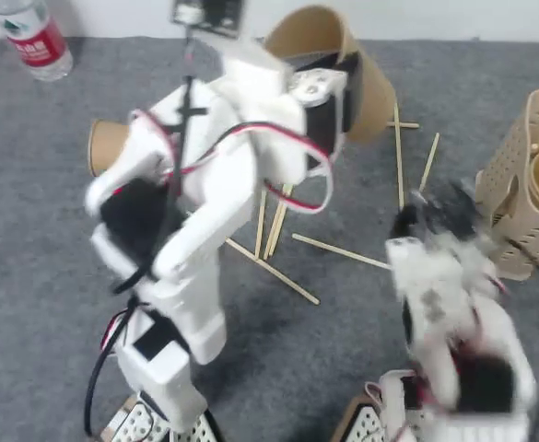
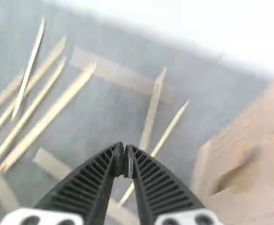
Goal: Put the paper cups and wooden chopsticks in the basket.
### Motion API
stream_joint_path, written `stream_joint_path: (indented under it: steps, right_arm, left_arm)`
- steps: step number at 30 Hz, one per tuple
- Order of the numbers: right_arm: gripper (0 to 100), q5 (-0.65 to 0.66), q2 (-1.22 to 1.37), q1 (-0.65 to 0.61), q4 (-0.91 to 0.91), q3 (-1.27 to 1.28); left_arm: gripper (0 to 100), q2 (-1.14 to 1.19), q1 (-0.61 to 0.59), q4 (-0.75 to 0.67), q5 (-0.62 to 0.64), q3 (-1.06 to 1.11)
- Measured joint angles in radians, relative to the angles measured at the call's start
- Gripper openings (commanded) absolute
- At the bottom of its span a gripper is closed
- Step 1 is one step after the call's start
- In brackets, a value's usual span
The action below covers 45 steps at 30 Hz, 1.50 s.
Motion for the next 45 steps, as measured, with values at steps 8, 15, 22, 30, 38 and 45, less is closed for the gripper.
stream_joint_path:
  steps: [8, 15, 22, 30, 38, 45]
  right_arm:
    - [16.2, 0.026, 0.161, 0.414, 0.012, -0.258]
    - [16.2, 0.034, 0.534, 0.583, 0.078, -0.568]
    - [16.2, 0.035, 1.013, 0.647, 0.318, -1.049]
    - [16.2, 0.035, 1.568, 0.652, 0.557, -1.603]
    - [16.2, 0.038, 1.883, 0.652, 0.569, -1.811]
    - [9.7, 0.061, 1.947, 0.651, 0.571, -1.812]
  left_arm:
    - [1, -0.058, -0.089, 0.107, -0.005, 0.000]
    - [1, -0.078, -0.109, 0.107, -0.005, -0.002]
    - [1, -0.078, -0.110, 0.107, -0.005, -0.002]
    - [1, -0.078, -0.110, 0.107, 0.012, -0.002]
    - [1, -0.078, -0.110, 0.107, 0.018, 0.075]
    - [1, -0.078, -0.110, 0.107, 0.018, 0.083]
